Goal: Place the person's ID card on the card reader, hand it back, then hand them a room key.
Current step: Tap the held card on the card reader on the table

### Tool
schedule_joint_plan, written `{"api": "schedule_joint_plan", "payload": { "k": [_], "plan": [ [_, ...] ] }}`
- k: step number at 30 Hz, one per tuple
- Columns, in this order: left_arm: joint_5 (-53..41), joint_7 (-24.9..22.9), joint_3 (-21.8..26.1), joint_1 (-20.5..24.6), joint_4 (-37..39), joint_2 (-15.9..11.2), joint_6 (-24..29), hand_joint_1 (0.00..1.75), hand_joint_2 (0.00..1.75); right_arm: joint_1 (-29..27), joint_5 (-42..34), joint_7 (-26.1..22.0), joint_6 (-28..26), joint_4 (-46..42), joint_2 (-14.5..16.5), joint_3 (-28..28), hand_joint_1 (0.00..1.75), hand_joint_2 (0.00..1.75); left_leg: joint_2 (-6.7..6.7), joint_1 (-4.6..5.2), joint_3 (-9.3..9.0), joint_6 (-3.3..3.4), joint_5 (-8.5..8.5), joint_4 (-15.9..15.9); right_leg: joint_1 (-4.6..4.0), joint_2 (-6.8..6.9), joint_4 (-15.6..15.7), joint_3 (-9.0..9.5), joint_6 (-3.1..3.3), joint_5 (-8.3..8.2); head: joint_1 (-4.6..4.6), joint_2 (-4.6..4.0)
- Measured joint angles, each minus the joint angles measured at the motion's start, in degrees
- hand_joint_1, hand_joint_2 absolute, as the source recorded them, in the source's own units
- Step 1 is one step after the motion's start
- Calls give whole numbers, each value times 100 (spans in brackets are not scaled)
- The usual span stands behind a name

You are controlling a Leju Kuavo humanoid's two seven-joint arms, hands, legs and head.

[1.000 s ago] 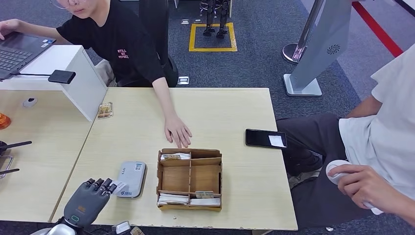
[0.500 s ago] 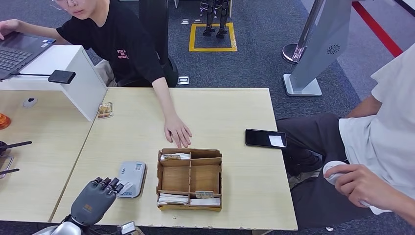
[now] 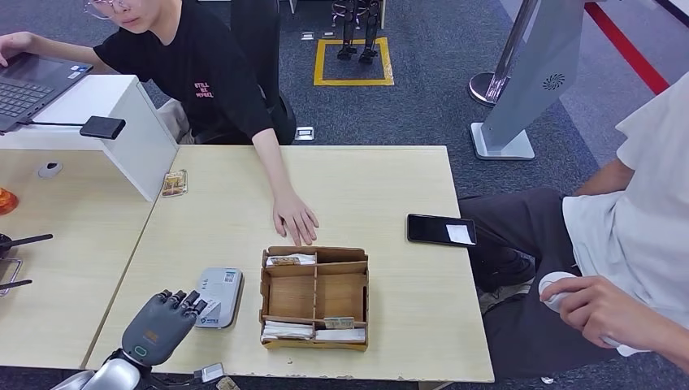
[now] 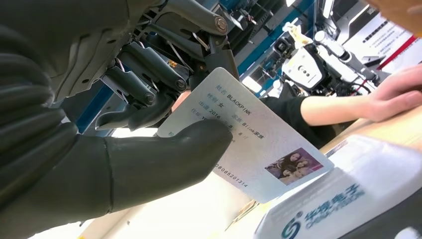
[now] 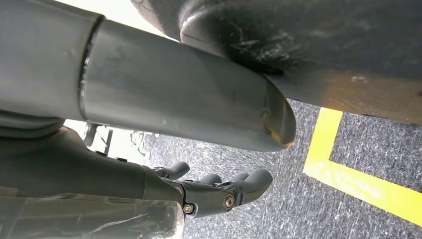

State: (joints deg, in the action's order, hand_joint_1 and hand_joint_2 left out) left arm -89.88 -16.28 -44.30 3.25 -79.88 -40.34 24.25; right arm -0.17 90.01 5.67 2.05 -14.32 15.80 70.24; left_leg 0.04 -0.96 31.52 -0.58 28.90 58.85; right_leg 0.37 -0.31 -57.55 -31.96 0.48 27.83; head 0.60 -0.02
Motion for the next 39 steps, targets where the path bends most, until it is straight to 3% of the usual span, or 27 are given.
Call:
{"api": "schedule_joint_plan", "payload": {
  "k": [39],
  "plan": [
    [24, 697, 852, -610, -106, 195, -243, 175, 175, 4, 0, 6, 47, -10, 0, 1, 0, 0, -1, -1, -1, 0, 0, 0, 0, 2, 0, 3, 1, 0, 1, 0]
  ]
}}
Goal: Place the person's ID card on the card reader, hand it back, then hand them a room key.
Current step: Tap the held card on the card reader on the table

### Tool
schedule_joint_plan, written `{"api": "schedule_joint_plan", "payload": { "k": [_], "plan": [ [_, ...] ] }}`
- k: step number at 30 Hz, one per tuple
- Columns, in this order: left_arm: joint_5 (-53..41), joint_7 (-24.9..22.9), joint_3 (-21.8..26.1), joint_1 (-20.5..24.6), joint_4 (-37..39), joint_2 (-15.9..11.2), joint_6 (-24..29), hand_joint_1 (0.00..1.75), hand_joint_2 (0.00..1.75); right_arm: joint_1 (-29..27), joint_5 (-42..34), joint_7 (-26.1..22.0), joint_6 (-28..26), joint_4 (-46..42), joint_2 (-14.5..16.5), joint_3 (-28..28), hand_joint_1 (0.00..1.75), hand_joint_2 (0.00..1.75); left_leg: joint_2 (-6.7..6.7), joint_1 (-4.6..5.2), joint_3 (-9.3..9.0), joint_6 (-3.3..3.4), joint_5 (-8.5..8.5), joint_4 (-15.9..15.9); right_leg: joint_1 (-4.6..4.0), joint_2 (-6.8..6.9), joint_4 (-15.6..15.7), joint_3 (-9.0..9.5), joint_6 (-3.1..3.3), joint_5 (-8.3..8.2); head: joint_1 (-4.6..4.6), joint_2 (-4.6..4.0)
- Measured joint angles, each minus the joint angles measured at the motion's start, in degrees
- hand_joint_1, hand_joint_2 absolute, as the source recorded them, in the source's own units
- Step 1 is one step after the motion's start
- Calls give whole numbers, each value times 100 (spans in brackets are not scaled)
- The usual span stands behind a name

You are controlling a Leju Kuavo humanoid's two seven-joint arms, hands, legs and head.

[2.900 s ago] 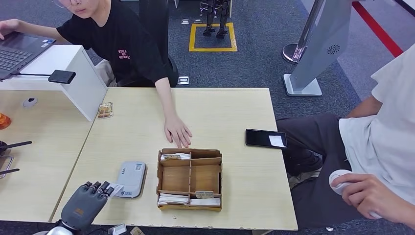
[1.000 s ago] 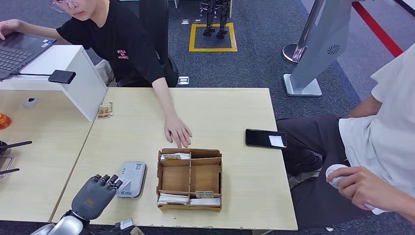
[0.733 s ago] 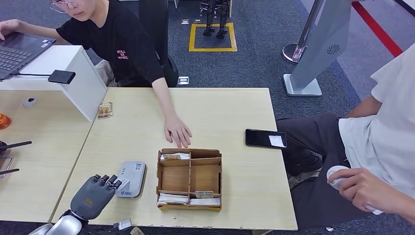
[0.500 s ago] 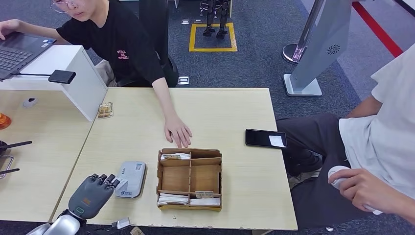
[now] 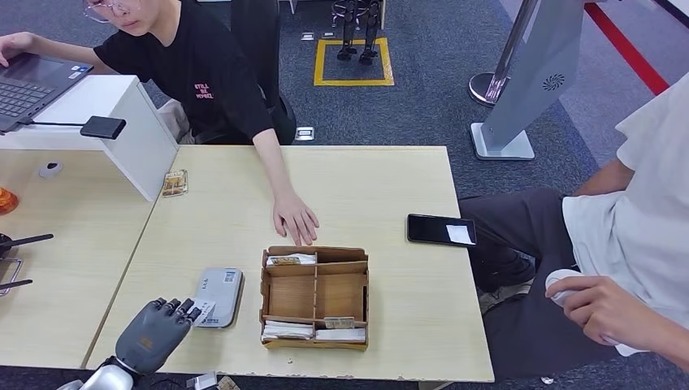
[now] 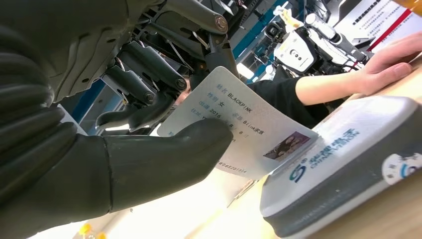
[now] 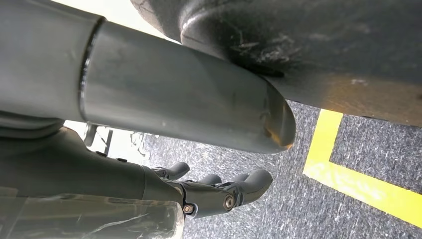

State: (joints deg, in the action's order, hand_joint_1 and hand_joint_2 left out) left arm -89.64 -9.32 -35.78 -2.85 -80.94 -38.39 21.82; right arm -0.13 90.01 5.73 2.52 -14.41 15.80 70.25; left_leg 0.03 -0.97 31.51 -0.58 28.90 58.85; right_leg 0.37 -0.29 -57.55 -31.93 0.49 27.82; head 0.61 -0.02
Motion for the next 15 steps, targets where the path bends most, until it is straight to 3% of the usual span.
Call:
{"api": "schedule_joint_plan", "payload": {
  "k": [15],
  "plan": [
    [4, 50, 46, -72, -4, 348, 151, 175, 175, 0, 0, 1, 14, -4, 0, 0, 0, 0, 0, 0, 1, 0, 0, 0, 0, 1, 0, 0, 0, 0, -1, 0]
  ]
}}
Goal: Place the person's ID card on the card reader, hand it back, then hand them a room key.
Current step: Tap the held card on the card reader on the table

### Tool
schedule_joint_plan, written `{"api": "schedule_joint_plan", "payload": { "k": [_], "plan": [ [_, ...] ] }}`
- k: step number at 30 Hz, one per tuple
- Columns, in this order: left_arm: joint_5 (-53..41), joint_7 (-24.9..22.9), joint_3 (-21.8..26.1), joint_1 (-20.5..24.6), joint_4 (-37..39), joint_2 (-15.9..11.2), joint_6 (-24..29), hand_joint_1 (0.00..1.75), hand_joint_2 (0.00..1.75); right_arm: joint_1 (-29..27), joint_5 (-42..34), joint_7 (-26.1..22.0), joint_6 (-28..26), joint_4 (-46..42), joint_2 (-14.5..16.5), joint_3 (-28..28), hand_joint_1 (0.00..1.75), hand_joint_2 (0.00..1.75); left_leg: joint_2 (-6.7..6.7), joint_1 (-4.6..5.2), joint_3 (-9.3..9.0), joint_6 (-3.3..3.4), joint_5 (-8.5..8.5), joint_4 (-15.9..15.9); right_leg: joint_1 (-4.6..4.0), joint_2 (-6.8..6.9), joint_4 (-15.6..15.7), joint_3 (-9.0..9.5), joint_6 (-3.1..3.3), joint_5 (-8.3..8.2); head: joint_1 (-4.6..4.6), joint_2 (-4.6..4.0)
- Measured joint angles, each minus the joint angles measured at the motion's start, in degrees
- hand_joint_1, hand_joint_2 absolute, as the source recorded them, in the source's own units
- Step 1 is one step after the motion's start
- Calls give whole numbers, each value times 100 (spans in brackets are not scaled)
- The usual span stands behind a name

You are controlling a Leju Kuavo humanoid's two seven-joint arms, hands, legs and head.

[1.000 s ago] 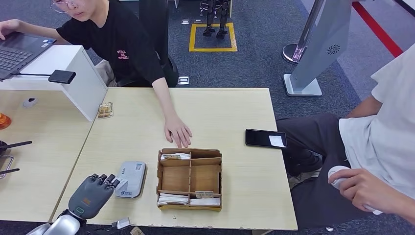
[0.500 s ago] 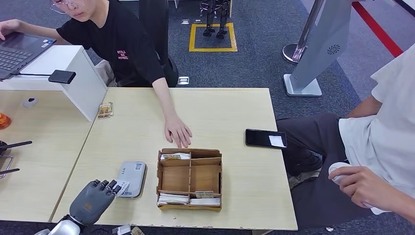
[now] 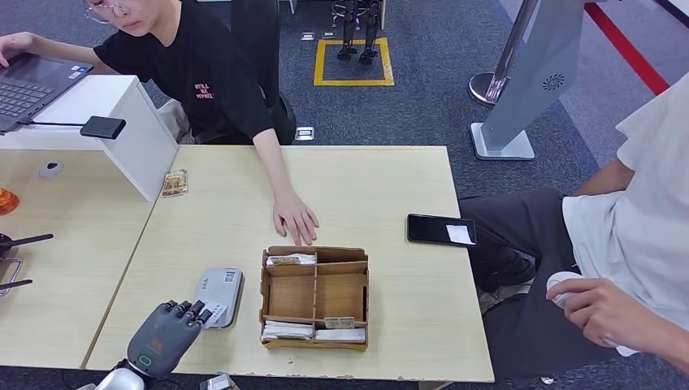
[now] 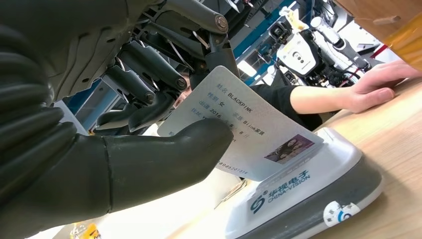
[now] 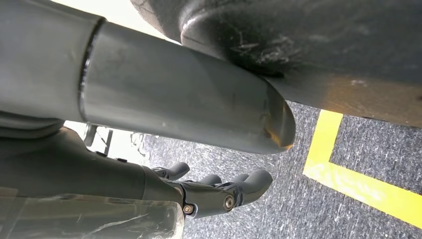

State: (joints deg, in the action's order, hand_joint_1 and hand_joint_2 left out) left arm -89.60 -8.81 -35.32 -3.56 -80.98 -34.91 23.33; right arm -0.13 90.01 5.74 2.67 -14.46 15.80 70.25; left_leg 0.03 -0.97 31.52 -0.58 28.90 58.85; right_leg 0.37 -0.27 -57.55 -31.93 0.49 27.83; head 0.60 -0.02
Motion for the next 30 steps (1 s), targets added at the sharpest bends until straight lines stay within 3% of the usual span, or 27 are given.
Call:
{"api": "schedule_joint_plan", "payload": {
  "k": [30],
  "plan": [
    [168, -10, 0, -67, -2, -32, -348, 175, 175, 2, 0, 6, 50, -31, 0, 0, 0, 0, 0, -1, 0, 0, 0, 0, 0, 0, 0, 1, 0, 0, 1, 0]
  ]
}}
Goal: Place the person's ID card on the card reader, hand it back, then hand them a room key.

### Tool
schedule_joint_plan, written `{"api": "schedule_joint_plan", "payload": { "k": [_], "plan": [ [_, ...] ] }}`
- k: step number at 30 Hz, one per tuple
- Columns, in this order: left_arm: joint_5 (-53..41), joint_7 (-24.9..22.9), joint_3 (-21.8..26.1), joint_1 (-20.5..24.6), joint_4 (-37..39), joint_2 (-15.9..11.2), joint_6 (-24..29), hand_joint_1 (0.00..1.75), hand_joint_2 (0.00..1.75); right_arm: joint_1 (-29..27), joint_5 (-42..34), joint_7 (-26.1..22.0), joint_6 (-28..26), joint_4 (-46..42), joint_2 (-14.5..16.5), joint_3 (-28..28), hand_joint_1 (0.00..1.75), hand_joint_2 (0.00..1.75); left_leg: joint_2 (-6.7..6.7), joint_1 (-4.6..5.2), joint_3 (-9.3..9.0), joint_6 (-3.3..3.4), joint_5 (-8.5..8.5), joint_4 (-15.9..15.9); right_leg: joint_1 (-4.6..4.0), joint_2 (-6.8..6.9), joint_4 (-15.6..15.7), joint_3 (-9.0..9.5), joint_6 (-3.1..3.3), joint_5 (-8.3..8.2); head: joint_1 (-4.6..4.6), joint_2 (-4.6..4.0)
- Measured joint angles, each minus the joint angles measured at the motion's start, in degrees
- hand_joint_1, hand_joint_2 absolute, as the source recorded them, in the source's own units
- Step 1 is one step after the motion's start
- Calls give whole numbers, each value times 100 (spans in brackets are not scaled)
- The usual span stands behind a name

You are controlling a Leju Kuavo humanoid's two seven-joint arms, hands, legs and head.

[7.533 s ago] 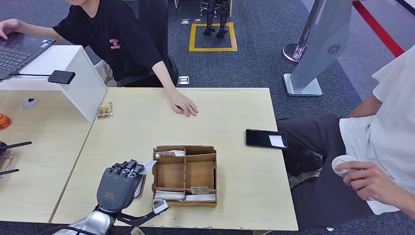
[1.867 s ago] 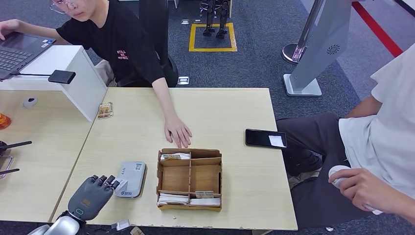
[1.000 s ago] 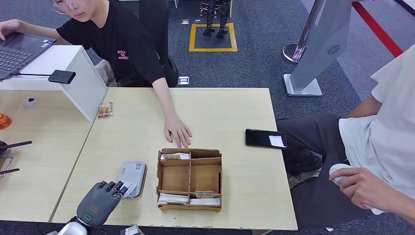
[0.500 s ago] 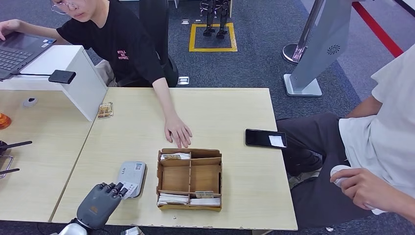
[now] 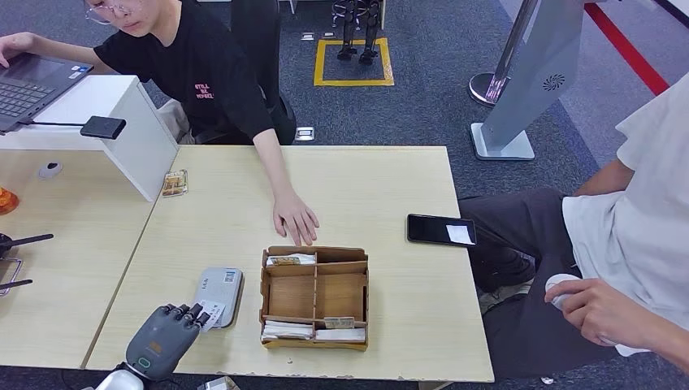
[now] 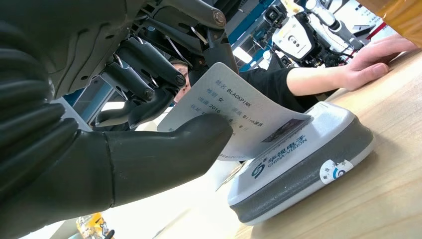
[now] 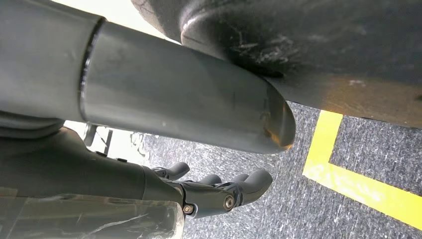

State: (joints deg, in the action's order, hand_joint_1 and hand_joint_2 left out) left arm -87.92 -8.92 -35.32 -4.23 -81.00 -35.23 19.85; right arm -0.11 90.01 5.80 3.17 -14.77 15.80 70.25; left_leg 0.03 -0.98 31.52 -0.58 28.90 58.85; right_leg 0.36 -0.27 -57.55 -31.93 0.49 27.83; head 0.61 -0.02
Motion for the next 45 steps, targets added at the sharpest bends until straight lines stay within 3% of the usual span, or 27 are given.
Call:
{"api": "schedule_joint_plan", "payload": {
  "k": [10, 34, 45],
  "plan": [
    [18, 0, 0, 3, 0, 34, -29, 175, 175, 0, 0, 3, 2, 0, 0, 0, 0, 0, 0, 0, 0, 0, 0, 0, 0, 0, 0, 0, 0, 0, -2, 0],
    [-26, 186, -162, 267, 208, 558, -91, 175, 175, 5, 0, 19, 9, 2, 0, -26, 0, 0, 0, 0, 0, 0, 0, 0, 0, 0, 0, -1, 0, 0, 0, 0],
    [-194, -253, -186, 317, 311, 669, -26, 175, 175, 5, 0, 21, 7, 2, 0, -26, 0, 0, 0, 0, 0, 0, 0, 0, 0, 1, 0, -1, 0, 0, -1, 0]
  ]
}}
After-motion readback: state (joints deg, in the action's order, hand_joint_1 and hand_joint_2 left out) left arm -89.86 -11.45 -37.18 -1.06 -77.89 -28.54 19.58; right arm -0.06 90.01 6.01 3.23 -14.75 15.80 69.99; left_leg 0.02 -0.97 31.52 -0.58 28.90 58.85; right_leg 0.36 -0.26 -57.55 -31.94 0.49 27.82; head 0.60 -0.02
